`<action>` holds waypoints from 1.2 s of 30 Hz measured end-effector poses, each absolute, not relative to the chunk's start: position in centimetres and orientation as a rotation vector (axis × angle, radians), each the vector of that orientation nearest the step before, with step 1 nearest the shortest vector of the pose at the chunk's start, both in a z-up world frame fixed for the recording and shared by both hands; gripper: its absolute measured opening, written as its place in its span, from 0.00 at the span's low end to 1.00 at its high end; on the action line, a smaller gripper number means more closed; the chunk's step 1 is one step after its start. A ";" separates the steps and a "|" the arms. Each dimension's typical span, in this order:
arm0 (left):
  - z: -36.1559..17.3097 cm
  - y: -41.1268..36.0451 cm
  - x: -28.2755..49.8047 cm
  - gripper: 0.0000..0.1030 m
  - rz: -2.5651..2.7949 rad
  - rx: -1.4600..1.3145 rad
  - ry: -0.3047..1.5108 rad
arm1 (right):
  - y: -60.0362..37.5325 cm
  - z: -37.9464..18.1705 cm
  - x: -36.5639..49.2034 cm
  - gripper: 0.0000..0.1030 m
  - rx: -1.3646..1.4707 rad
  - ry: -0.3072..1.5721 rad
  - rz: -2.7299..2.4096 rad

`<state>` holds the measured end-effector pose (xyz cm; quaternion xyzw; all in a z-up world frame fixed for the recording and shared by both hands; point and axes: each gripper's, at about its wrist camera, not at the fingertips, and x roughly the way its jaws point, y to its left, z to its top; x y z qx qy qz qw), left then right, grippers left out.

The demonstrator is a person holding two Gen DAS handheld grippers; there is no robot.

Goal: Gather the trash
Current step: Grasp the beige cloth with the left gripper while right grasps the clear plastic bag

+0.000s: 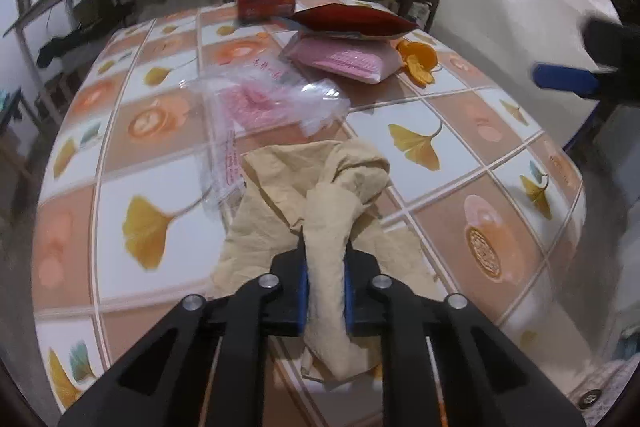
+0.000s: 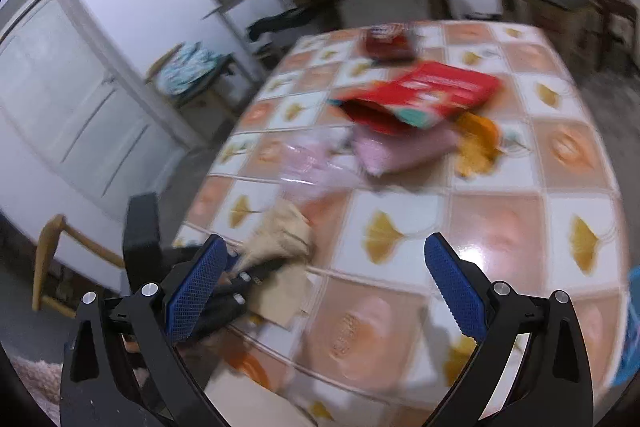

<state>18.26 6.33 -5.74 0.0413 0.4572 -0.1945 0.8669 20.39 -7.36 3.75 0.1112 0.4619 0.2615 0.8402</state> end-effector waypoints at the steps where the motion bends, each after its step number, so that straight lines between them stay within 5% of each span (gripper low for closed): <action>1: -5.7 6.6 17.8 0.11 -0.402 0.071 0.955 | -6.7 3.8 20.8 0.91 0.228 0.978 0.569; 8: -5.8 7.9 15.3 0.11 -0.389 -0.005 0.947 | 1.2 1.3 25.1 0.78 0.083 1.045 0.658; 20: -5.9 8.8 14.2 0.11 -0.402 -0.045 0.943 | 7.9 -4.0 29.9 0.74 -0.264 1.122 0.640; 29: -6.0 8.8 14.2 0.11 -0.404 -0.043 0.943 | 5.4 -4.7 29.2 0.39 -0.194 1.170 0.563; 36: -6.0 8.7 14.6 0.11 -0.389 -0.042 0.950 | 2.5 -4.4 27.8 0.26 -0.100 1.185 0.528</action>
